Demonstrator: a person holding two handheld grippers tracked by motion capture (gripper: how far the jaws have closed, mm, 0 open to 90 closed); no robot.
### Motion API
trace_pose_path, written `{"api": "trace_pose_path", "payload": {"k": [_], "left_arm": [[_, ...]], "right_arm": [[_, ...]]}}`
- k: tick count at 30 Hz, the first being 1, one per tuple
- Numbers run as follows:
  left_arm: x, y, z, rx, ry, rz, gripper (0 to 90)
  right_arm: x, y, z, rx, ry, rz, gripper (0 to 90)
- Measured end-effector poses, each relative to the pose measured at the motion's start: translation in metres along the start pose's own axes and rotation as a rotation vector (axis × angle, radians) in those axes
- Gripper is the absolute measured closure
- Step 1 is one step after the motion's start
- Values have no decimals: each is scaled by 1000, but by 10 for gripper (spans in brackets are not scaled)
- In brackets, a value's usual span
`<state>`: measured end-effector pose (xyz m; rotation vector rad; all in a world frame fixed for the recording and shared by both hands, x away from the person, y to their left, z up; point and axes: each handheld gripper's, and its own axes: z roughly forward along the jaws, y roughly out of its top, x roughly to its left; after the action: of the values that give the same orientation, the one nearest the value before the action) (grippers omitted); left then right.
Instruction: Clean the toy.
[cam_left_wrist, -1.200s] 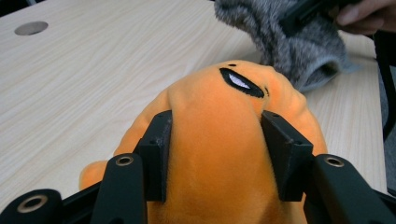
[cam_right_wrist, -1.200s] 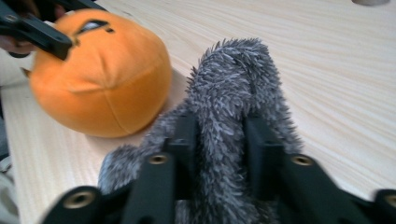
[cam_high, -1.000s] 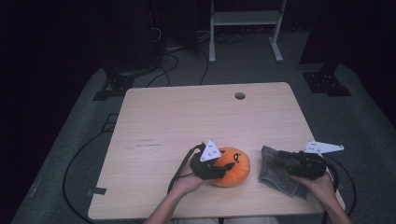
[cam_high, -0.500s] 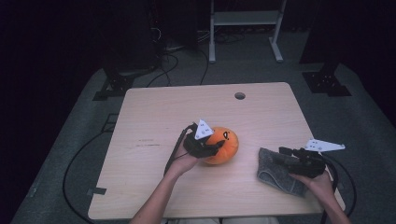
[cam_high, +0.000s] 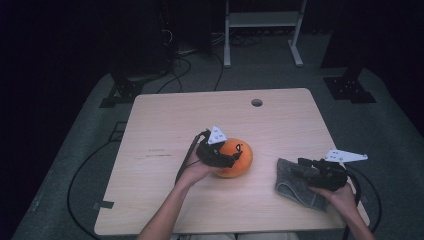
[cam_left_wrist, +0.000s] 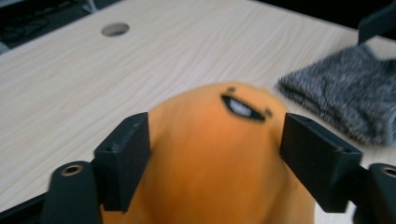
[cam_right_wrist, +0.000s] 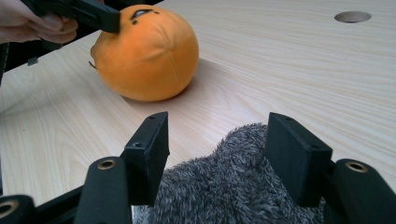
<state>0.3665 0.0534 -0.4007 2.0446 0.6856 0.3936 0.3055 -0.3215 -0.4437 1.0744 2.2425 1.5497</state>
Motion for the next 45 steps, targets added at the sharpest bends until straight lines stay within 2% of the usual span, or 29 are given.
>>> {"api": "trace_pose_path", "payload": {"k": [3,7,24,45], "left_arm": [[0,-1,-7,-9,3,-3,177],[0,-3,-17,-34,-6,-11,170],[5,-21,-52,-56,19,-27,152],[10,-61,-83,-63,61,-82,141]], "right_arm": [[1,0,1,5,-3,-1,380],[2,1,2,3,-4,-9,379],[6,1,1,-3,-4,-9,370],[7,1,2,6,-2,-10,363]]}}
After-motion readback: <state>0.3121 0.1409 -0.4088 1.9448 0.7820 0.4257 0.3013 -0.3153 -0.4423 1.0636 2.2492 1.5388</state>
